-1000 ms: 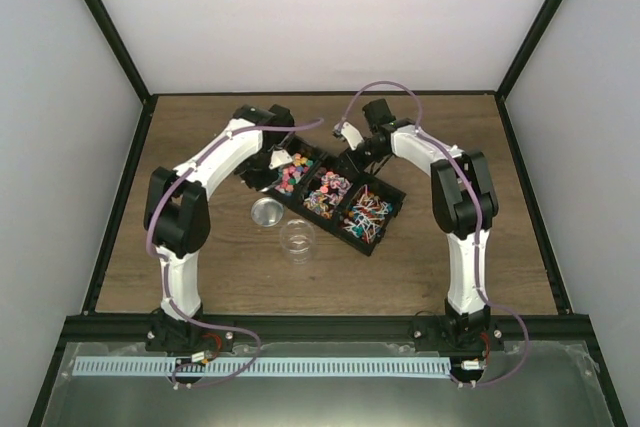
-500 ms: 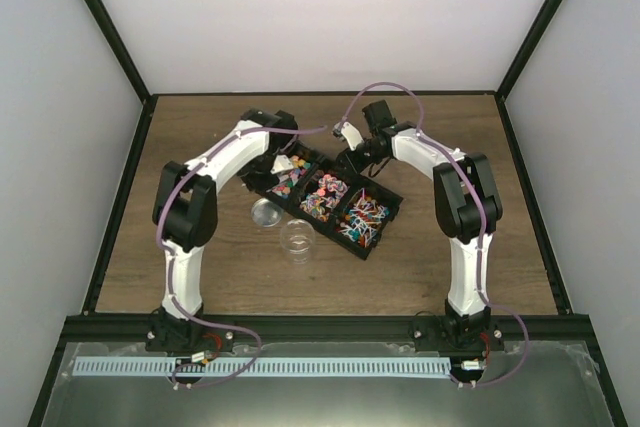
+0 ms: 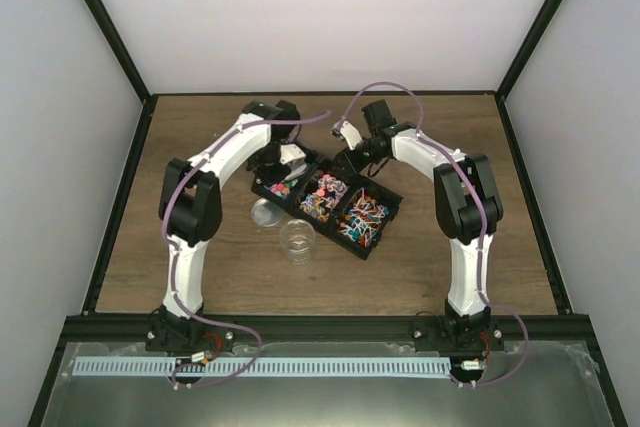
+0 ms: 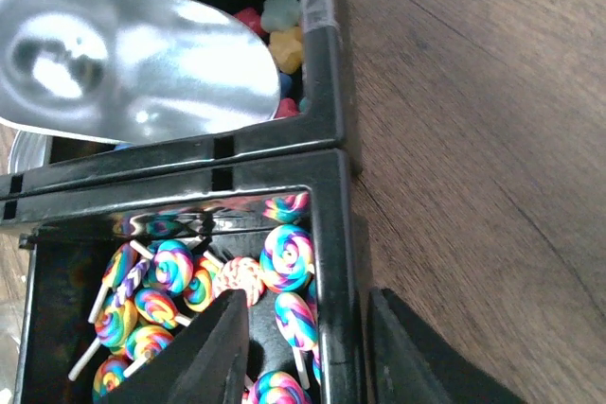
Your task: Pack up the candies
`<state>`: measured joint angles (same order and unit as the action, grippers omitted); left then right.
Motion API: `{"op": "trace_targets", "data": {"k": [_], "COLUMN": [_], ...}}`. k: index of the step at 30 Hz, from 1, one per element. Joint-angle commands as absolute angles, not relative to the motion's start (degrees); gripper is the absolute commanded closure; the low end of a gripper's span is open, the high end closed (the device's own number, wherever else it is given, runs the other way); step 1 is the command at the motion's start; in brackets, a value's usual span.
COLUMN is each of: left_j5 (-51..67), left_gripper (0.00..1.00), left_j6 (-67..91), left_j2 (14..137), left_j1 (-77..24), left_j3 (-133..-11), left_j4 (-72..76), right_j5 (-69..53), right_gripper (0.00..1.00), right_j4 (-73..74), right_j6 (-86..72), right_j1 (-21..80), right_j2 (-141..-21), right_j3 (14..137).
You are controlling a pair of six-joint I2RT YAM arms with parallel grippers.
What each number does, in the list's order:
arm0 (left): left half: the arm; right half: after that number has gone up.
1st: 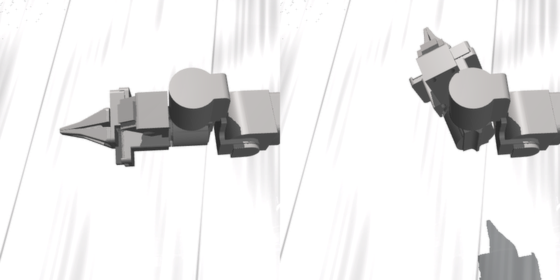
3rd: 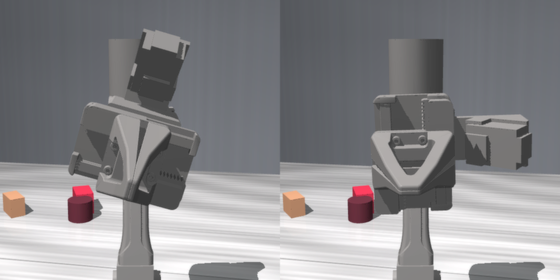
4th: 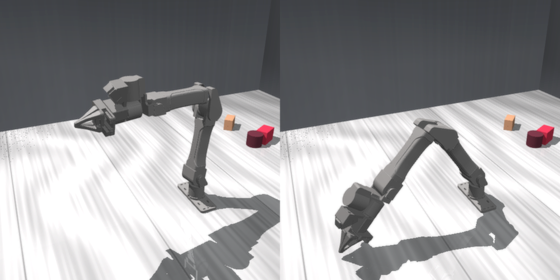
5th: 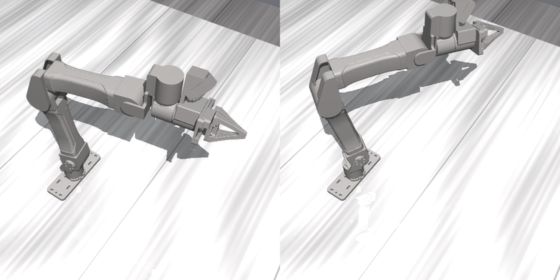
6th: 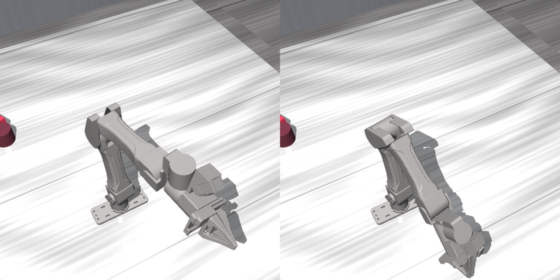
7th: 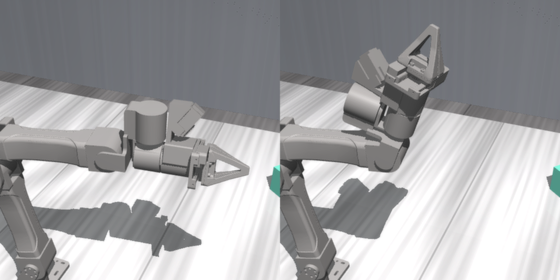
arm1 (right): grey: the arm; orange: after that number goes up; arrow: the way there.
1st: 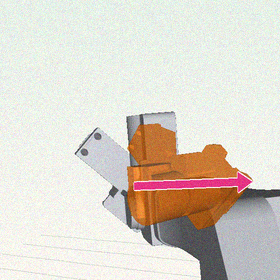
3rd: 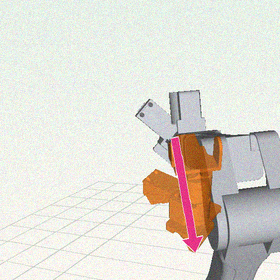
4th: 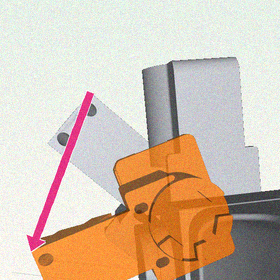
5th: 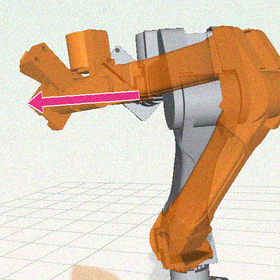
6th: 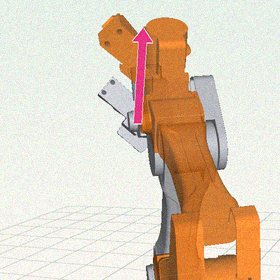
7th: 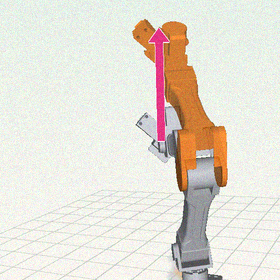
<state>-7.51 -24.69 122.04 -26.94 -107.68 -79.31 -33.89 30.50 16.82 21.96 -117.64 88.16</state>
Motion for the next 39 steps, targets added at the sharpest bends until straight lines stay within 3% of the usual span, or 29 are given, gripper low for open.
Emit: {"op": "trace_targets", "data": {"k": [1, 3, 7, 10, 18, 28, 39], "left_j5": [-1.5, 0.2, 0.8, 3.2, 6.1, 3.5, 0.3], "left_gripper": [0.96, 0.96, 0.96, 0.96, 0.96, 0.96, 0.96], "left_j6": [-22.3, -23.3, -25.8, -28.1, -35.1, -33.5, -34.4], "left_j2": [116.6, 114.5, 108.3, 103.3, 94.3, 95.5, 97.1], "left_j1": [-24.6, -23.4, -22.1, -22.1, -23.0, -28.5, -32.8], "left_j3": [-109.2, -108.5, -105.0, -100.9, -91.1, -91.8, -92.0], "left_j4": [-75.7, -74.5, -69.2, -63.0, -49.7, -47.1, -44.4], "right_j5": [-35.7, -36.7, -41.8, -48.0, -72.5, -72.7, -73.8], "right_gripper": [0.59, 0.49, 0.21, 0.15, 0.15, 0.18, 0.48], "right_j4": [28.8, 28.7, 28.5, 28.9, 44.1, 58.0, 60.8], "right_j6": [16.3, 16.0, 15.1, 13.0, 15.1, 22.5, 24.0], "right_j1": [21.9, 21.1, 17.8, 15.1, 12.4, 15.0, 15.1], "right_j2": [-113.8, -113.3, -111.4, -110.9, -118.3, -125.2, -126.9], "right_j3": [88.1, 88.6, 90.5, 93.9, 110.2, 120.6, 122.3]}}
